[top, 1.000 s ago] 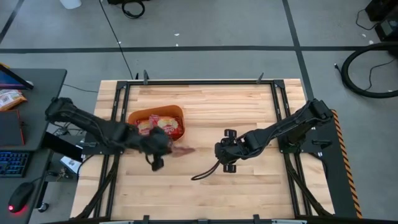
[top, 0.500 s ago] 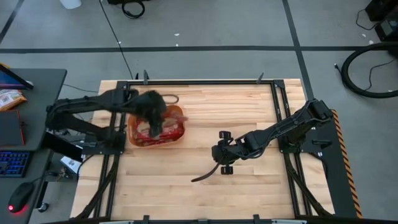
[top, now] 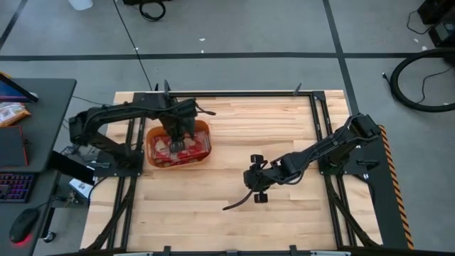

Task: Sort popcorn bags into baskets
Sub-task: Put the red popcorn bag into the orange bin

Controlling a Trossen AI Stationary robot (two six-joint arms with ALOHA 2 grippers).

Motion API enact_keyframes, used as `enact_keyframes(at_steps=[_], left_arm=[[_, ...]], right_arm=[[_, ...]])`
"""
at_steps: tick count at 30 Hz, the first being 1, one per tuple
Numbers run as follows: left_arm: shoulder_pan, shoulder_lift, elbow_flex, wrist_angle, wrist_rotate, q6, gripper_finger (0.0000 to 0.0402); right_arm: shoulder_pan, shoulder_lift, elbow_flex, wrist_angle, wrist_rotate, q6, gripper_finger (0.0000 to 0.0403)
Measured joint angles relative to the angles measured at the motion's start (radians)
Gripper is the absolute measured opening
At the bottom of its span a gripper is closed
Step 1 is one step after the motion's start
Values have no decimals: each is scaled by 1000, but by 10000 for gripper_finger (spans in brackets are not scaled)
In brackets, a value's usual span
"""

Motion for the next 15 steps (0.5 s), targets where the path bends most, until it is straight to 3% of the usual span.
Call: enact_keyframes(at_steps=[6,15], left_arm=[[24,64,0,-9,112,81,34],[44,88,-1,-1,85,207,34]], right_arm=[[33,0,-11,4,-2,37,153],[94,0,-11,15,26,90,153]])
